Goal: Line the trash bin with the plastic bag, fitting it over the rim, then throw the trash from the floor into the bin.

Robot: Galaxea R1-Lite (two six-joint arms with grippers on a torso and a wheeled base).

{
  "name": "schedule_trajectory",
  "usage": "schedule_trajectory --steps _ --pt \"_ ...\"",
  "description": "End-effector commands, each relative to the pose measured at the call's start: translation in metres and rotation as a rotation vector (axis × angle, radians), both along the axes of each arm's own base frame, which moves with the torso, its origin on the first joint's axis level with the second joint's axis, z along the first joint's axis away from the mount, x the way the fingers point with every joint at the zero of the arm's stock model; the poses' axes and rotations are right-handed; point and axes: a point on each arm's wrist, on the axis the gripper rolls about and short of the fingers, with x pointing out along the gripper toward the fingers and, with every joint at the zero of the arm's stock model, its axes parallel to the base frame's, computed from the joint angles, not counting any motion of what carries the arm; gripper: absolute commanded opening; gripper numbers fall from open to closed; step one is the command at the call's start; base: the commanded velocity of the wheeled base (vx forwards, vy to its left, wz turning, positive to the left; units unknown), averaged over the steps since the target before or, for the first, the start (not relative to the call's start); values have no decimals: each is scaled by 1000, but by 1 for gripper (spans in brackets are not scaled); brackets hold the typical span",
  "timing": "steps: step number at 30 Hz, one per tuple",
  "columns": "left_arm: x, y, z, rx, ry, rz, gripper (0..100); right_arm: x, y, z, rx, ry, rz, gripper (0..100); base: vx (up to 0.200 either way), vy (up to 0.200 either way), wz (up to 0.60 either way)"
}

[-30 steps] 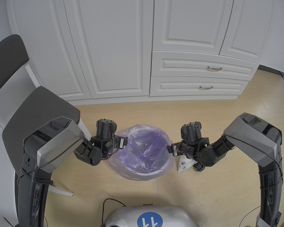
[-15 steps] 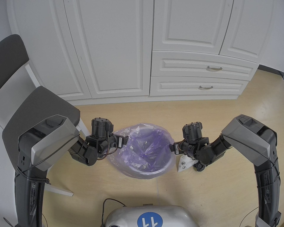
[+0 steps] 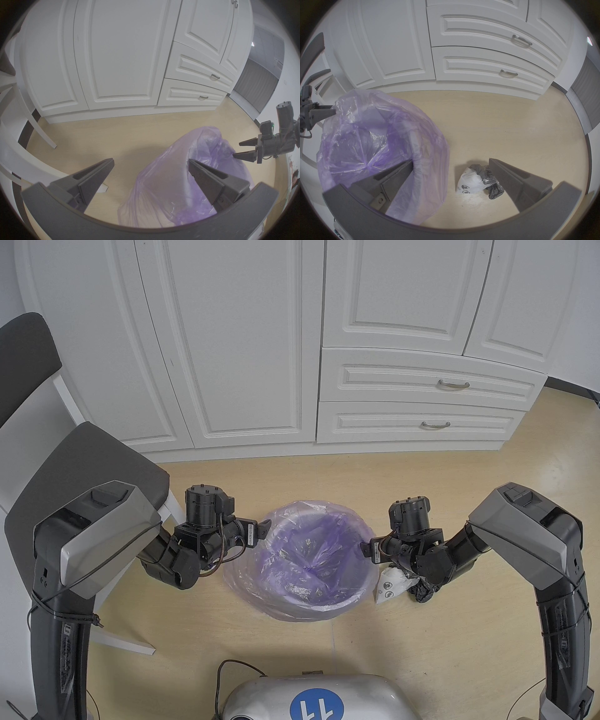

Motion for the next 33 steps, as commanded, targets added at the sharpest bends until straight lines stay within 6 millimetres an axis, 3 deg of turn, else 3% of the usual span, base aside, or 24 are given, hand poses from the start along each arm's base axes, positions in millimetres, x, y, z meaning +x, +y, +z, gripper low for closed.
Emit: schedule_trajectory --steps 1,12,18,25,28,33 --pt "7 5 -13 7 21 17 100 1 -2 -2 -1 3 -4 100 0 0 0" --pt "19 22 -55 20 78 66 100 6 -9 -6 -4 5 -22 100 0 0 0" --pt "19 23 -69 -8 111 83 100 6 -9 -12 -12 25 -22 100 0 0 0" --pt "18 24 -62 -40 64 101 100 4 -7 -7 -3 19 -14 100 0 0 0" --pt "14 41 -48 -24 55 132 100 -3 6 -8 16 27 4 100 0 0 0" --pt "13 68 -52 43 64 164 100 -11 19 -9 32 36 26 100 0 0 0"
